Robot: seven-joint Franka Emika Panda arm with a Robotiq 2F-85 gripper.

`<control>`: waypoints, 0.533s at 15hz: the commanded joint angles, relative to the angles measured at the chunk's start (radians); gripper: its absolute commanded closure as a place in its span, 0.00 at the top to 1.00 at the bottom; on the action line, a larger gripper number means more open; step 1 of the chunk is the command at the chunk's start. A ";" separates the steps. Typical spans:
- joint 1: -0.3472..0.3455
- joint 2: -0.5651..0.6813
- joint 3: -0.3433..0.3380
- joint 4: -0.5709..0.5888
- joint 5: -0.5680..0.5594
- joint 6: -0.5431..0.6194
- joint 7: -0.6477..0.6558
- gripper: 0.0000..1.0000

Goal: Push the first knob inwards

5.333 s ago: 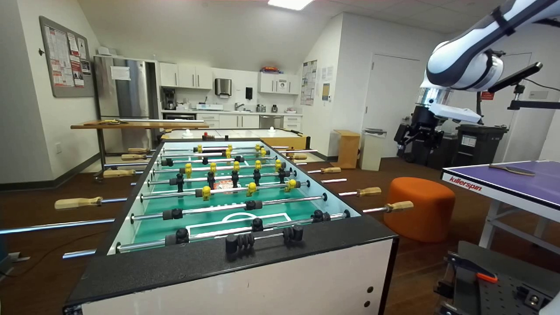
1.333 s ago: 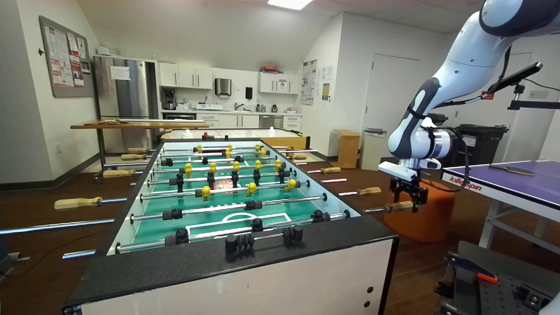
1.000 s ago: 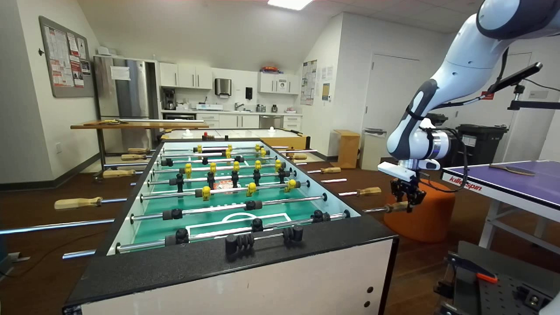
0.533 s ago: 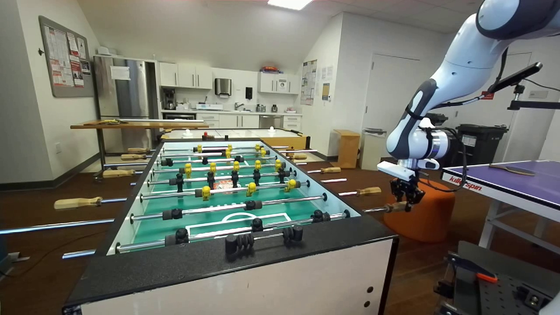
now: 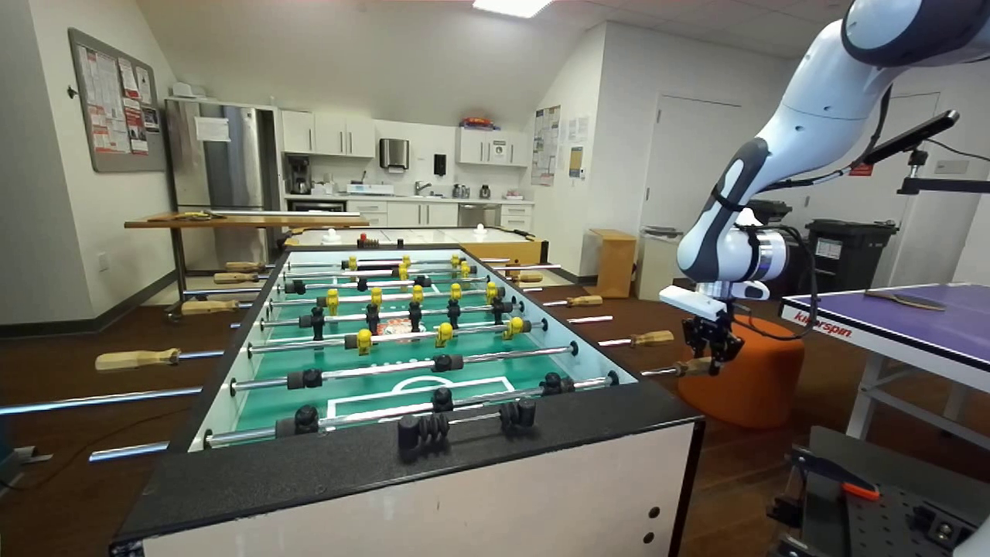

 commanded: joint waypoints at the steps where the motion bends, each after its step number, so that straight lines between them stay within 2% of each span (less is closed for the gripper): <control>1: 0.057 -0.058 0.013 -0.024 0.003 0.012 -0.005 0.16; 8: 0.136 -0.074 0.020 -0.031 -0.013 0.010 0.082 0.16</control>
